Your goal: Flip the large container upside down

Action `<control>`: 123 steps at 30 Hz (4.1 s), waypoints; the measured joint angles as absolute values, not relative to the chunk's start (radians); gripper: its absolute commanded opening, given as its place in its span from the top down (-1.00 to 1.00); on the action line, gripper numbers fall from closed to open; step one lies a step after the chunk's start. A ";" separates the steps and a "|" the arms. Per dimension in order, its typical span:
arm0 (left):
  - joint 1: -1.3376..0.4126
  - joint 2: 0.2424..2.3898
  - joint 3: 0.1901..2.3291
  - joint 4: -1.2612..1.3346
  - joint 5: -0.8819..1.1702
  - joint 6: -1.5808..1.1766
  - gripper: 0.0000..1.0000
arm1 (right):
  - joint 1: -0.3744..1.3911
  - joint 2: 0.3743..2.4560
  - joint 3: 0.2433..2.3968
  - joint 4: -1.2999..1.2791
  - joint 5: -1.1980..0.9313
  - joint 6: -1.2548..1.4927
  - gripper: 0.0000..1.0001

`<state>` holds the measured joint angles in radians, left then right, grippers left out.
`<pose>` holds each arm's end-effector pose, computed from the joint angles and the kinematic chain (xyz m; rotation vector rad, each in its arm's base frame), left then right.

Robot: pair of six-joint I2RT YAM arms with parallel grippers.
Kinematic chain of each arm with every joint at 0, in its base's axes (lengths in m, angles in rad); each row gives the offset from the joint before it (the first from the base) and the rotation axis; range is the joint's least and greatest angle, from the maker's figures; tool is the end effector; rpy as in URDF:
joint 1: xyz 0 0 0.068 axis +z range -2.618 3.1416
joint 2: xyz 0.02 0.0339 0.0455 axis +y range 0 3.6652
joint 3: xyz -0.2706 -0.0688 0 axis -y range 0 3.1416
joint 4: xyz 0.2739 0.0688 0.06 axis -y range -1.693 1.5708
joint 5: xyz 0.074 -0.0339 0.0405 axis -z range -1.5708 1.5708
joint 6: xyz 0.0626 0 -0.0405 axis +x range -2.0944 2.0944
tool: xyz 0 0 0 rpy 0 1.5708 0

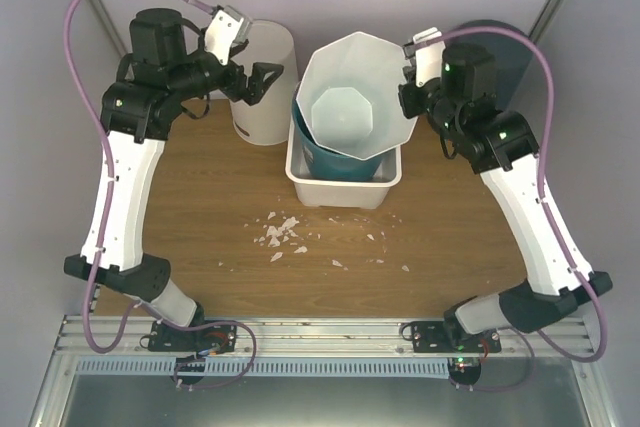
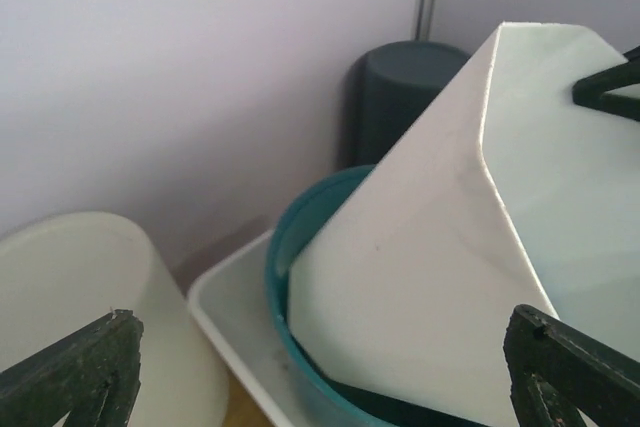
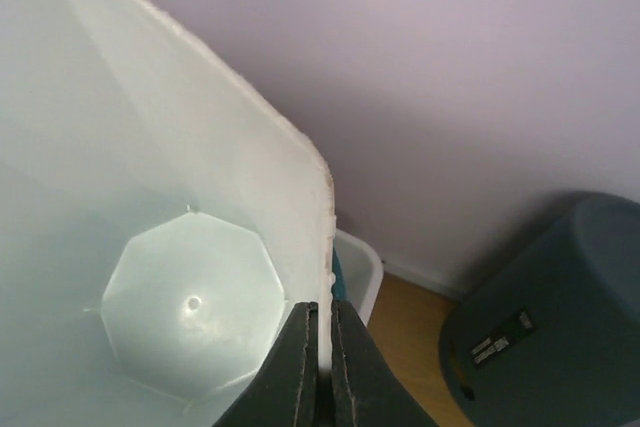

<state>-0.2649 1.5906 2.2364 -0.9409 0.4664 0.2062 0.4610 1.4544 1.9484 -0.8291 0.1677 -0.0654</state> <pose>0.3133 -0.1142 0.5590 0.7411 1.7060 -0.4748 0.2997 0.1372 0.5203 -0.3846 1.8632 0.1087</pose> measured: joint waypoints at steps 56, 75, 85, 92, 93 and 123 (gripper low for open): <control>-0.087 1.483 1.935 -0.677 1.129 -0.225 -0.88 | 0.522 1.241 1.957 -0.549 0.500 -0.199 0.99; -0.415 1.537 2.051 -0.945 0.685 0.141 -0.93 | 0.522 1.186 1.869 -0.725 0.577 -0.145 0.99; -0.427 1.519 2.149 -0.907 0.418 0.156 -0.83 | 0.718 1.325 1.994 -0.676 0.661 -0.230 0.99; -0.427 1.443 2.148 -0.841 0.273 0.157 -0.77 | 0.915 1.423 2.005 -0.562 0.772 -0.371 0.99; -0.428 1.436 2.148 -0.833 0.260 0.155 -0.76 | 0.934 1.435 2.005 -0.542 0.782 -0.386 0.99; -0.428 1.451 2.122 -0.872 0.004 0.233 0.68 | 1.039 1.538 2.057 -0.386 0.891 -0.525 0.98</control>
